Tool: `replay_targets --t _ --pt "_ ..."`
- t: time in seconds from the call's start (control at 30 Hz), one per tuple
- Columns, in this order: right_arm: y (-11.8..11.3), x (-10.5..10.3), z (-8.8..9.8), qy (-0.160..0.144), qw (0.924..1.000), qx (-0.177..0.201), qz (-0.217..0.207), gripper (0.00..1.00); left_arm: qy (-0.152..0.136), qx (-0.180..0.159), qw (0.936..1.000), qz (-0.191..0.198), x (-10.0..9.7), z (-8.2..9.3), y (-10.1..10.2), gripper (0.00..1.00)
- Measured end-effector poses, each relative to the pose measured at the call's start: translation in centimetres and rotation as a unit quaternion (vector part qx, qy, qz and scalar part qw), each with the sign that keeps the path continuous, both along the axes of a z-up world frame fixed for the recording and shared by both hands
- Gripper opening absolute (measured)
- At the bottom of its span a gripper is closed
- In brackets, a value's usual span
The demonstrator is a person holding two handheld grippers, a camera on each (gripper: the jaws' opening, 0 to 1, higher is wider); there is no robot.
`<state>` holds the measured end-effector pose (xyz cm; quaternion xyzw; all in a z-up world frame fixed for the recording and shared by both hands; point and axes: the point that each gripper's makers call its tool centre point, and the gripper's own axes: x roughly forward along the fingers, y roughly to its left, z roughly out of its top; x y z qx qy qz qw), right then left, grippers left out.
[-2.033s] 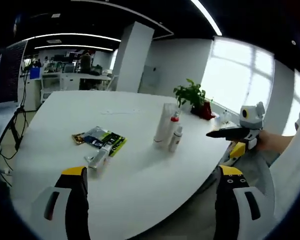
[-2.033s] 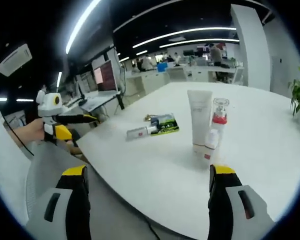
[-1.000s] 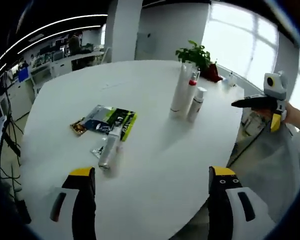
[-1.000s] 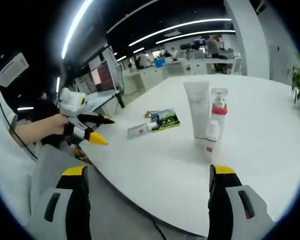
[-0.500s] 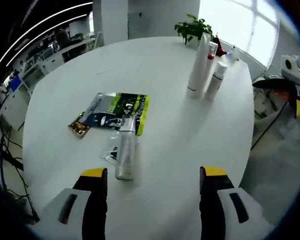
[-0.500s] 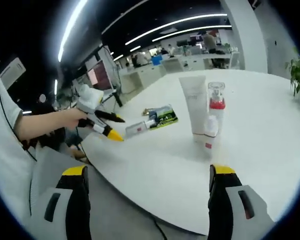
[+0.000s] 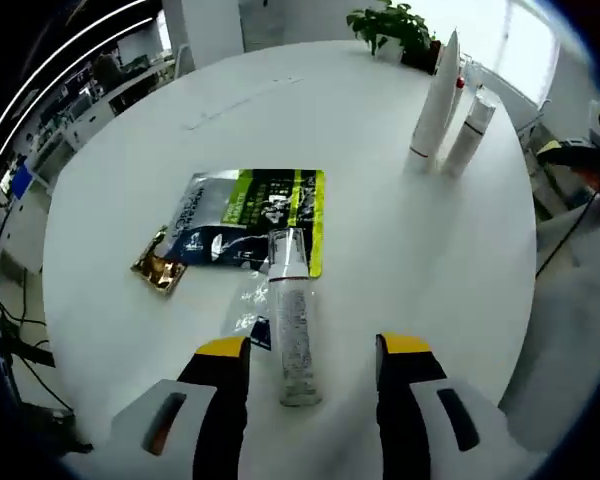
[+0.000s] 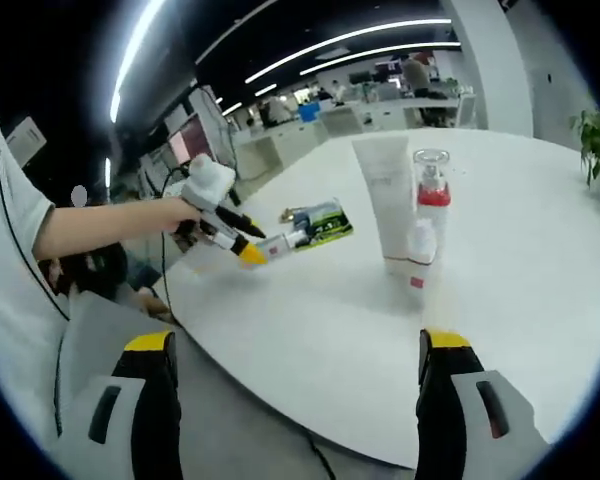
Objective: Arrange the skincare products in the storage area until every visible bottle or jar stands upright without overlapping.
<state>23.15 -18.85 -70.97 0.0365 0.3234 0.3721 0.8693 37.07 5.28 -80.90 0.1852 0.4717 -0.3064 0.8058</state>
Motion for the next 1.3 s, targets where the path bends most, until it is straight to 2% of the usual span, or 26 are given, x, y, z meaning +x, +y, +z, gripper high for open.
replay_targets --t 0.07,0.2,0.43,0.73,0.83,1.0,1.17,1.23,1.3 --pt "-0.1 0.1 0.0 0.001 1.0000 0.001 -0.003 0.99 0.007 0.006 0.9999 -0.005 0.3 -0.3 0.1 0.45" --pt "-0.1 0.1 -0.1 0.003 1.0000 0.000 -0.007 0.99 0.019 0.022 0.9995 -0.009 1.2 -1.3 0.3 0.43" --pt "-0.2 0.1 -0.2 0.005 0.9999 -0.005 -0.009 0.99 0.035 0.047 0.9982 -0.013 1.1 -1.7 0.0 0.37" --pt "-0.1 0.0 -0.4 0.006 0.9999 -0.013 -0.004 0.99 0.031 0.064 0.9971 -0.028 1.8 -1.9 0.1 0.28" --pt "-0.2 0.0 -0.4 0.006 0.9999 -0.013 -0.005 0.99 0.030 0.081 0.9956 -0.036 1.9 -2.1 0.5 0.26" --pt "-0.2 0.0 -0.4 0.005 0.9999 -0.013 -0.006 0.98 0.032 0.076 0.9964 -0.023 2.2 -2.1 0.7 0.25" --pt "-0.1 -0.1 -0.3 0.003 0.9999 -0.012 -0.005 0.98 0.028 0.054 0.9981 -0.007 1.7 -1.5 0.3 0.25" --pt "0.0 -0.1 -0.2 0.002 0.9999 -0.011 -0.004 0.98 0.030 0.035 0.9989 0.006 1.6 -1.3 0.2 0.25" --pt "0.1 0.0 -0.1 0.000 1.0000 -0.008 -0.003 0.98 0.025 0.013 0.9995 0.012 1.2 -0.4 -0.3 0.24"
